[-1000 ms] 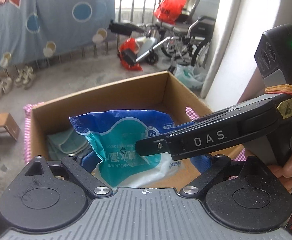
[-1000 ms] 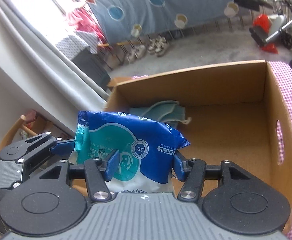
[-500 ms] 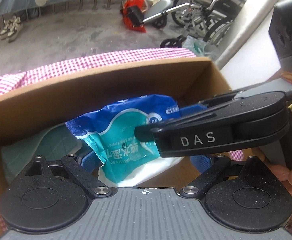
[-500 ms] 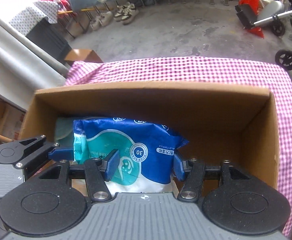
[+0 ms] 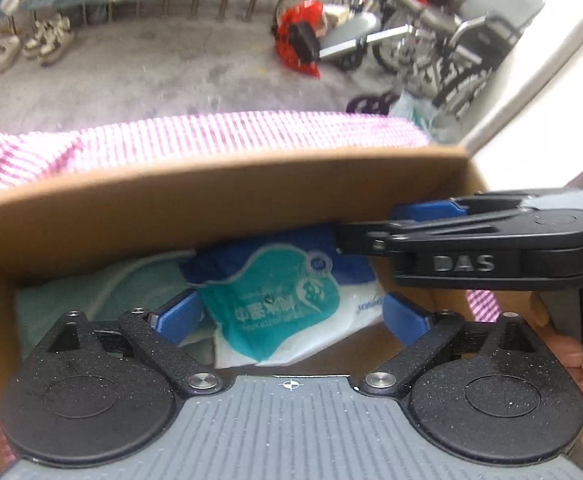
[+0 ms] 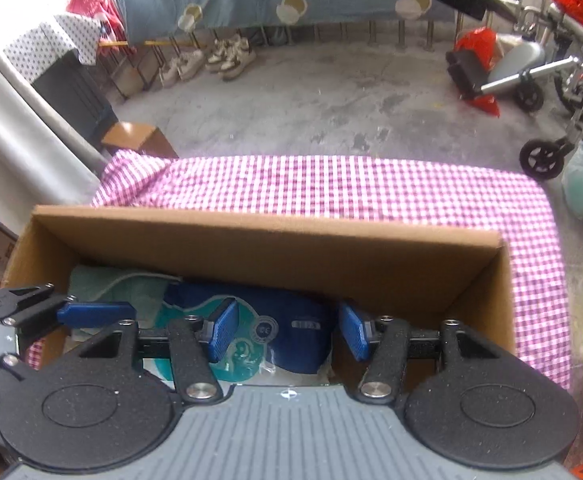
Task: Organize soft objects
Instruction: 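Open the right gripper and withdraw it from the cardboard box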
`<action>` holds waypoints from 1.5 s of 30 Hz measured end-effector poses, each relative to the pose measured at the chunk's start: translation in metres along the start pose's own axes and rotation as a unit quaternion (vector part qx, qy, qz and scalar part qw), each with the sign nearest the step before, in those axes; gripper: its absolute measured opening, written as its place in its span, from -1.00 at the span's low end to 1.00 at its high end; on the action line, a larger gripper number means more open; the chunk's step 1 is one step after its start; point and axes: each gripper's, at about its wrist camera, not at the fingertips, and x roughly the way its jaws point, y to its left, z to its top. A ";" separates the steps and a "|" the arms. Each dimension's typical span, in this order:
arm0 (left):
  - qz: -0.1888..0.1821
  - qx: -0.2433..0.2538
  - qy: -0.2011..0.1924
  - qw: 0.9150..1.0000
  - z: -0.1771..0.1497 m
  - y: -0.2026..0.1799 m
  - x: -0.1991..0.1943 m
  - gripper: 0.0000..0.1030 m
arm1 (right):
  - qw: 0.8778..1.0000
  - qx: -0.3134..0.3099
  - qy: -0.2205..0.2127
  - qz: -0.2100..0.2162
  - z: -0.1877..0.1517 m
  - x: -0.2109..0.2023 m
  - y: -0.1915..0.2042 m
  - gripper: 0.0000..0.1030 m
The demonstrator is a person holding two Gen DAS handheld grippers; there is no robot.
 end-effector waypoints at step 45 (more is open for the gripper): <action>-0.015 -0.037 -0.255 0.966 -0.210 0.058 -0.202 0.99 | 0.992 -0.035 -0.053 0.105 -0.087 -0.120 0.068 0.49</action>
